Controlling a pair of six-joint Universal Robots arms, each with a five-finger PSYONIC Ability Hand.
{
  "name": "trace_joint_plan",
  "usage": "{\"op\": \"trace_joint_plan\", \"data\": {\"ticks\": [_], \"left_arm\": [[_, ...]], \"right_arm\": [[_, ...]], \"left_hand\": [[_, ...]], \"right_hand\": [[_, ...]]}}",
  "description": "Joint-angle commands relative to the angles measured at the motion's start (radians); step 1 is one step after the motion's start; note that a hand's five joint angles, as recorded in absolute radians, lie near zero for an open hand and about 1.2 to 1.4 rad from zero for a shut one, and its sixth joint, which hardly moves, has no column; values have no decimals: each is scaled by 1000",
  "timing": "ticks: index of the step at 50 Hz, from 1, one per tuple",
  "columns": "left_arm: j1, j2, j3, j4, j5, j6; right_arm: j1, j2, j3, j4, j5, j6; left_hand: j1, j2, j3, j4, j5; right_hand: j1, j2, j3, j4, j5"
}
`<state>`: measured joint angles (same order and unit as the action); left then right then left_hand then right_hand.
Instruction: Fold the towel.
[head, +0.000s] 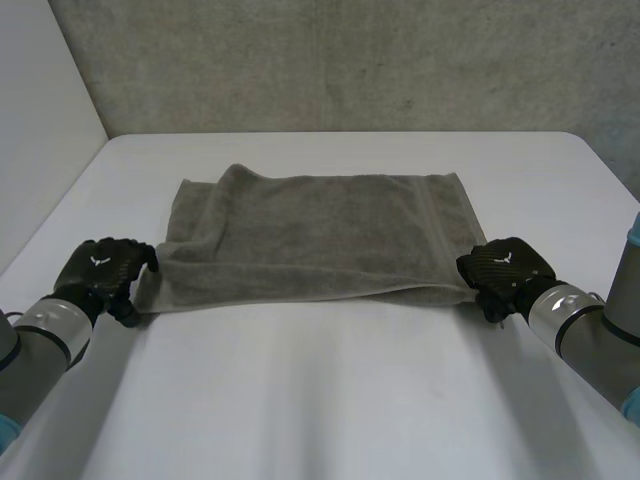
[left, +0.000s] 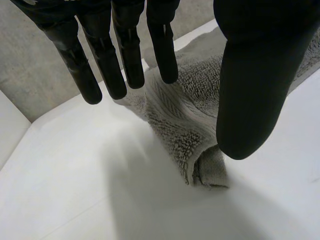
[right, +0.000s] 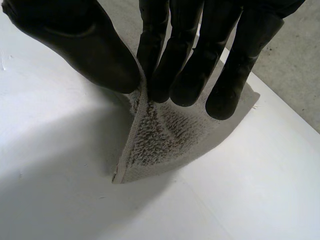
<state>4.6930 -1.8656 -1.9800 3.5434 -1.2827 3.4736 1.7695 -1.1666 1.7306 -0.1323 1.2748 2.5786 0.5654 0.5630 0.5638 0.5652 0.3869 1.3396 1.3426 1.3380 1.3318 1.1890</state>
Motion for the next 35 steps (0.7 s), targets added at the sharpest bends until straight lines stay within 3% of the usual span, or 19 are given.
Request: {"op": "trace_joint_plan", "data": {"ticks": [1,22,35], "left_arm": [[-1,-56,32,12,2,6],[-8,-218,174,15,-4,15],[-17,-256,216,51,-4,16]], "right_arm": [[1,2,1,-1,0,0],[4,4,3,-1,-3,0],[2,7,3,-12,-3,-3]], "left_hand": [[39,41,40,39,42],[89,91,90,89,92],[353,355,354,353,357]], "right_hand": [[57,54,58,64,33],[57,54,58,64,33],[57,54,58,64,33]]}}
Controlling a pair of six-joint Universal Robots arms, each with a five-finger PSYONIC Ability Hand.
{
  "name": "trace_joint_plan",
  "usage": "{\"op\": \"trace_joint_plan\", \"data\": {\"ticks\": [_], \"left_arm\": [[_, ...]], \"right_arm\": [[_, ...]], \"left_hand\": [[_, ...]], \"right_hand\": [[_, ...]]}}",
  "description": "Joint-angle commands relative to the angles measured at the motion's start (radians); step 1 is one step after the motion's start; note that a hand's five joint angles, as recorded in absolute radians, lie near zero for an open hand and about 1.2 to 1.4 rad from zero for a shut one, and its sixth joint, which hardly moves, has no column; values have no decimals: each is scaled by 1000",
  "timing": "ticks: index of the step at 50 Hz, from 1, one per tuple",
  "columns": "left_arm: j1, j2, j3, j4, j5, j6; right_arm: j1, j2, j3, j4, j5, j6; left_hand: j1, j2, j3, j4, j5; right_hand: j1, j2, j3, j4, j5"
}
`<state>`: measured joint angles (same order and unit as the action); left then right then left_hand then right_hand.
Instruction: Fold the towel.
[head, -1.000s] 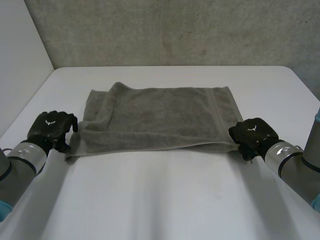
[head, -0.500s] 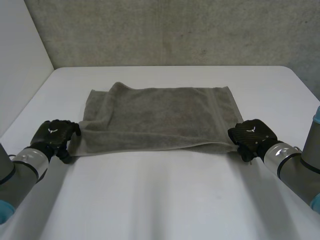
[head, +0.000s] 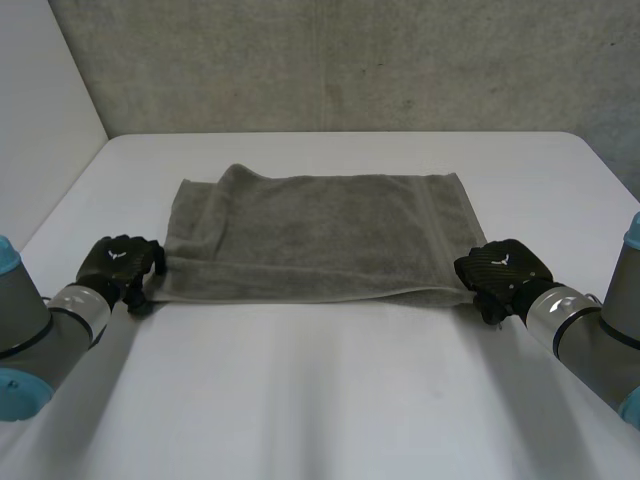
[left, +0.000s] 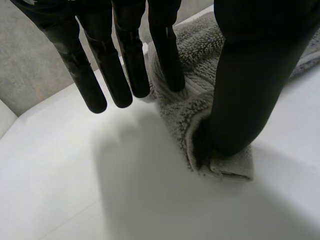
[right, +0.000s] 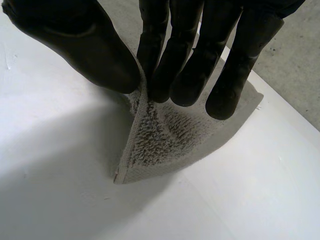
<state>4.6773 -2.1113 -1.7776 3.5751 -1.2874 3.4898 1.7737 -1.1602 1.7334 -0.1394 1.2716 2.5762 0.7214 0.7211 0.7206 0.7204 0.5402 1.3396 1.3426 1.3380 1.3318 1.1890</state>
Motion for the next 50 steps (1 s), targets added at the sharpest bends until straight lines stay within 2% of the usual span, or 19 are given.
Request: {"op": "trace_joint_plan", "data": {"ticks": [1,11,15,24,27,29,38,45,46,48,50], "left_arm": [[-3,-15,20,25,0,0],[-19,-47,41,39,-1,0],[-20,-49,46,40,0,0],[-45,-58,60,42,0,0],[-52,-59,60,42,0,0],[-54,-65,60,42,0,0],[-54,-72,66,42,0,0],[-54,-75,84,42,-3,0],[-54,-75,84,42,-3,0],[-54,-75,93,42,-4,0],[-52,-72,96,42,-9,0]], "right_arm": [[-2,0,0,-5,0,-2],[-3,0,0,-5,2,-4],[-3,2,-2,-5,2,-4],[-3,2,-2,-5,2,-4],[-3,2,-2,-5,2,-4],[-3,2,-2,-5,2,-4],[-3,4,-2,-5,2,-4],[-3,2,-2,-5,2,-4],[-3,2,-2,-5,2,-4],[-5,2,-5,-5,2,-4],[-8,0,-9,-5,2,-4]], "left_hand": [[232,232,232,233,238],[241,241,242,242,247],[355,355,356,356,362],[364,364,365,365,371],[276,276,277,277,283],[60,60,60,61,66],[59,59,60,60,65],[425,425,426,426,432],[426,426,427,427,432],[674,674,675,675,680],[675,675,676,676,682]], "right_hand": [[57,54,58,64,33],[57,54,58,64,33],[57,54,58,64,33],[57,54,58,64,33],[57,54,58,64,33],[57,54,58,64,33],[57,54,58,64,33],[57,54,58,64,33],[57,54,58,64,33],[57,54,58,64,33],[57,54,58,64,33]]}}
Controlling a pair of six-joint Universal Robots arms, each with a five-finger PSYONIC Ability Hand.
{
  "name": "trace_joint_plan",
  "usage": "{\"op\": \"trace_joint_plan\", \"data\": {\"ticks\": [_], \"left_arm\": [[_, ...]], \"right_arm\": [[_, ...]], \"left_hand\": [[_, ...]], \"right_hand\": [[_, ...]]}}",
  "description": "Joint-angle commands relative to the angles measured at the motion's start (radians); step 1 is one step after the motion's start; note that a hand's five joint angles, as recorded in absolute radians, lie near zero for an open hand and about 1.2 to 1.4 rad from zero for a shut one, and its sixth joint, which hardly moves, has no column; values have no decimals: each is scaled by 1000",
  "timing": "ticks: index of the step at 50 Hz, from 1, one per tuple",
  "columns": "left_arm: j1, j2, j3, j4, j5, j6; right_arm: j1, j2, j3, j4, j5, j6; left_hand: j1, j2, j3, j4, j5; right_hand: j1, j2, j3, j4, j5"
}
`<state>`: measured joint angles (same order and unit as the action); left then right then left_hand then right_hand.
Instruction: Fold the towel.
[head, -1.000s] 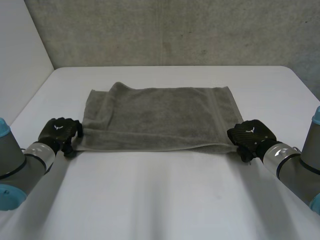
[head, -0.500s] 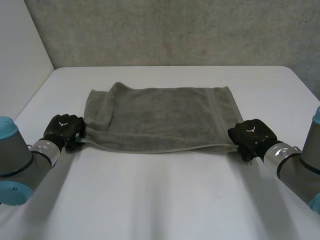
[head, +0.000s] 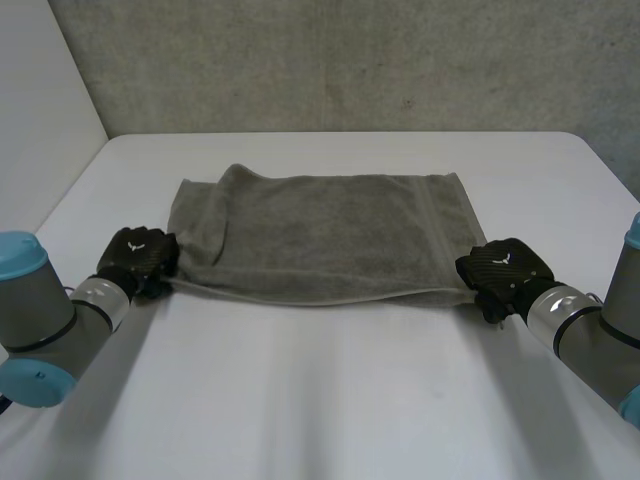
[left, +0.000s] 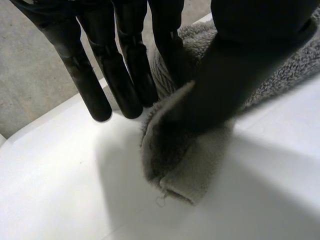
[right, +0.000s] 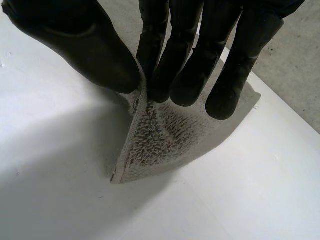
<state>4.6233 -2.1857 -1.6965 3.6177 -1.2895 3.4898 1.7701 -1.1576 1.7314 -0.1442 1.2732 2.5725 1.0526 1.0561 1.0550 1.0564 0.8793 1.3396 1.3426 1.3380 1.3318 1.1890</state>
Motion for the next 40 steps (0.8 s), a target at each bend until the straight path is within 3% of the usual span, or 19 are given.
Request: {"op": "trace_joint_plan", "data": {"ticks": [1,4,9,12,19,26,31,37,40], "left_arm": [[2,3,15,-1,-7,0],[0,24,12,-2,-24,0],[11,188,-23,-4,-37,-5],[15,304,-61,-2,-34,-14],[20,608,-94,-14,-33,-21],[20,742,-39,-48,-30,-35],[22,733,38,-125,-4,-35],[23,505,179,-269,44,-28],[19,369,272,-356,45,-18]], "right_arm": [[-8,-10,-13,2,-3,0],[-18,-28,-20,9,-3,3],[-49,-233,-65,49,3,24],[-52,-271,-87,72,-3,32],[-72,-441,-301,291,-78,120],[-135,-484,-532,462,-94,118],[-187,-421,-647,566,-124,107],[-132,-241,-733,663,-121,-5],[-83,-128,-768,669,-63,-68]], "left_hand": [[344,340,341,340,342],[344,340,341,340,342],[344,340,341,340,342],[344,340,341,340,342],[344,340,341,340,342],[344,340,341,340,342],[344,340,341,340,342],[344,340,341,340,342],[344,340,341,340,342]], "right_hand": [[57,54,58,64,33],[57,54,58,64,33],[57,54,58,64,33],[57,54,58,64,33],[57,54,58,64,33],[57,54,58,64,33],[57,54,58,64,33],[57,54,58,64,33],[57,54,58,64,33]]}}
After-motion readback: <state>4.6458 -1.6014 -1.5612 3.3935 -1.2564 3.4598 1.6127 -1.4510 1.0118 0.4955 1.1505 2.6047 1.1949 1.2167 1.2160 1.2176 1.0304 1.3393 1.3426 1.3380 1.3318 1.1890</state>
